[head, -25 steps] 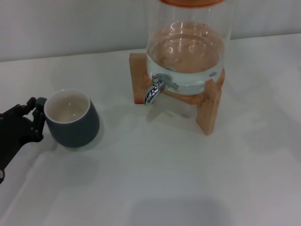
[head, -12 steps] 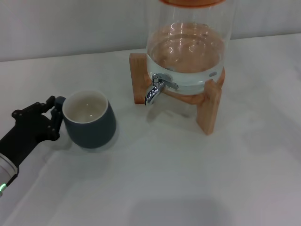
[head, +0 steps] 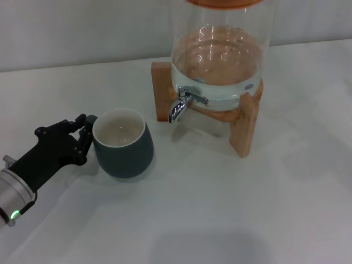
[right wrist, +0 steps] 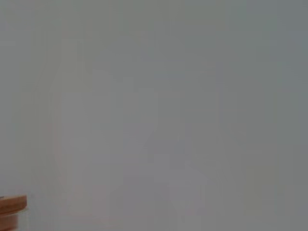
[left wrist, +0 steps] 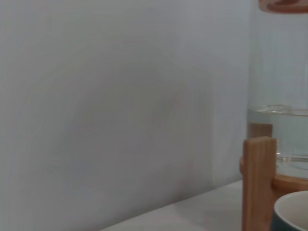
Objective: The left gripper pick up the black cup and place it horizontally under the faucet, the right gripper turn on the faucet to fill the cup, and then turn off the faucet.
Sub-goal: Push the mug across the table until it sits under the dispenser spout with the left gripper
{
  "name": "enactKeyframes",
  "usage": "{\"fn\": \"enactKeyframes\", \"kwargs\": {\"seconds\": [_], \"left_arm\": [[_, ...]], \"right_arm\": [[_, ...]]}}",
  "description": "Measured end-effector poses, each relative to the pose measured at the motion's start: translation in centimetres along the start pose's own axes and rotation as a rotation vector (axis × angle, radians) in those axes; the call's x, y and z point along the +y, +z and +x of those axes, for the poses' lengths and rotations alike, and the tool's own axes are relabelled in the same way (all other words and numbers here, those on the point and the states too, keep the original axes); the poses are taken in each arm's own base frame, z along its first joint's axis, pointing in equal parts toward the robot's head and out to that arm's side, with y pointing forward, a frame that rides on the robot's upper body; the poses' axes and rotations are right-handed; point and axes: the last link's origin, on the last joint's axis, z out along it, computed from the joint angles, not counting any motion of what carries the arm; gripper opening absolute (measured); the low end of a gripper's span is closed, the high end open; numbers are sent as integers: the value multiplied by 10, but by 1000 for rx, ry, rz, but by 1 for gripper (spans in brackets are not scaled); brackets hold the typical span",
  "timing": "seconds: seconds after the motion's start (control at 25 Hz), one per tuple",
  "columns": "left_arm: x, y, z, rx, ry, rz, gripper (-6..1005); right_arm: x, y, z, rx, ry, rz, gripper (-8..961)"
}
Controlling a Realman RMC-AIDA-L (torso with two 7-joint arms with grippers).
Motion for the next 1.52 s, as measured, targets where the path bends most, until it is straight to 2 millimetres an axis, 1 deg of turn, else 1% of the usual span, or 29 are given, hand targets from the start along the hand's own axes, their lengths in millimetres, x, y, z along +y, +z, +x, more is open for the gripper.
{"fn": "enactKeyframes", "kwargs": {"seconds": [0.36,0.84,1.2,1.52], "left_arm": [[3,11,1,-46,-18,-53,162],[8,31,3,-132,-19,-119,161],[11,39,9,-130,-7,-141,162],[20,49,12,-145,6,-178,161]], "right_arm": [[0,-1,0,0,0,-1,748],[0,0,0,0,0,-2,749],[0,-1,0,0,1,-1,749],[0,0,1,0,2,-2,749]]}}
